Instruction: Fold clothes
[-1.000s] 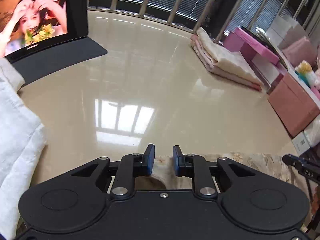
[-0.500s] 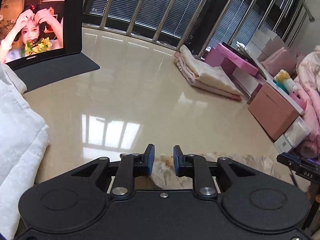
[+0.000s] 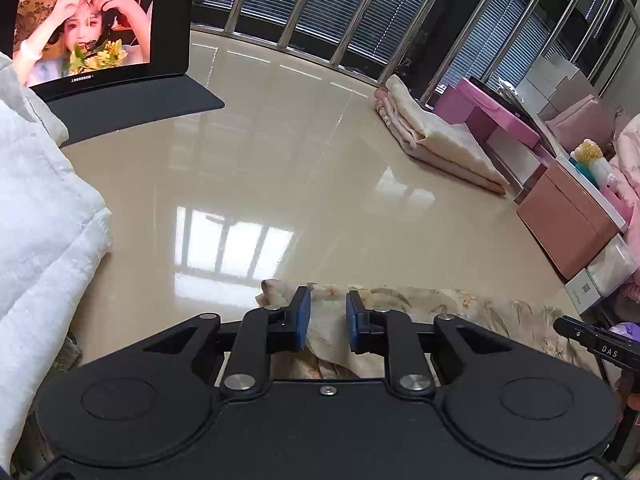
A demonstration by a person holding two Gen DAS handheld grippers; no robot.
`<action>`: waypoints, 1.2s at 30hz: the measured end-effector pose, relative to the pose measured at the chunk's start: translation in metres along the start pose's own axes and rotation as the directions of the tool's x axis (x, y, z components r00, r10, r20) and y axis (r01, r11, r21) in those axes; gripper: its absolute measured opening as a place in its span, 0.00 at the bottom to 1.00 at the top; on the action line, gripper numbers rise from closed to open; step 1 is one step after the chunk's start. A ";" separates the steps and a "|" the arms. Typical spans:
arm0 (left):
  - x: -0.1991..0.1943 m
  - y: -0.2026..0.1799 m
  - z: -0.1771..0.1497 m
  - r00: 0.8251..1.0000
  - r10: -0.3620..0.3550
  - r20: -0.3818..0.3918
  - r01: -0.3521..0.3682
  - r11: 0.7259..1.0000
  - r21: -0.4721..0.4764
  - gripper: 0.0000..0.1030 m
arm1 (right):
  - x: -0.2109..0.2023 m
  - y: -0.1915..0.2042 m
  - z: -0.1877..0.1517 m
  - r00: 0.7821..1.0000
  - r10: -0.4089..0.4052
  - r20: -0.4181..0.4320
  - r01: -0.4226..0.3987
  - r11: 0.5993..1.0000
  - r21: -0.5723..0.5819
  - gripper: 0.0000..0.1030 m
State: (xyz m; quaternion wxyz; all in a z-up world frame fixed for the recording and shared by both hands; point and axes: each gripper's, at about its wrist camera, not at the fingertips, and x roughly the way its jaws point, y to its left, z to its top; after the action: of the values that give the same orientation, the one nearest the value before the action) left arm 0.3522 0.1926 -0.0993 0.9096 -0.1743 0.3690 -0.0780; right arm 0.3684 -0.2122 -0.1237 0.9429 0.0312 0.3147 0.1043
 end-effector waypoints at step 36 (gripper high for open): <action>-0.249 0.026 -0.106 0.951 0.238 0.199 -0.215 0.968 -0.129 1.00 | -0.122 0.327 -0.117 0.968 0.244 0.054 -0.149 0.738 -0.658 0.67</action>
State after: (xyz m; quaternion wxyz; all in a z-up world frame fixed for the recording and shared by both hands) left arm 0.1006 0.2564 -0.0197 0.9363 -0.1858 0.2905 0.0658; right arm 0.1448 0.0798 -0.1046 0.8980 -0.2569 0.1885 0.3036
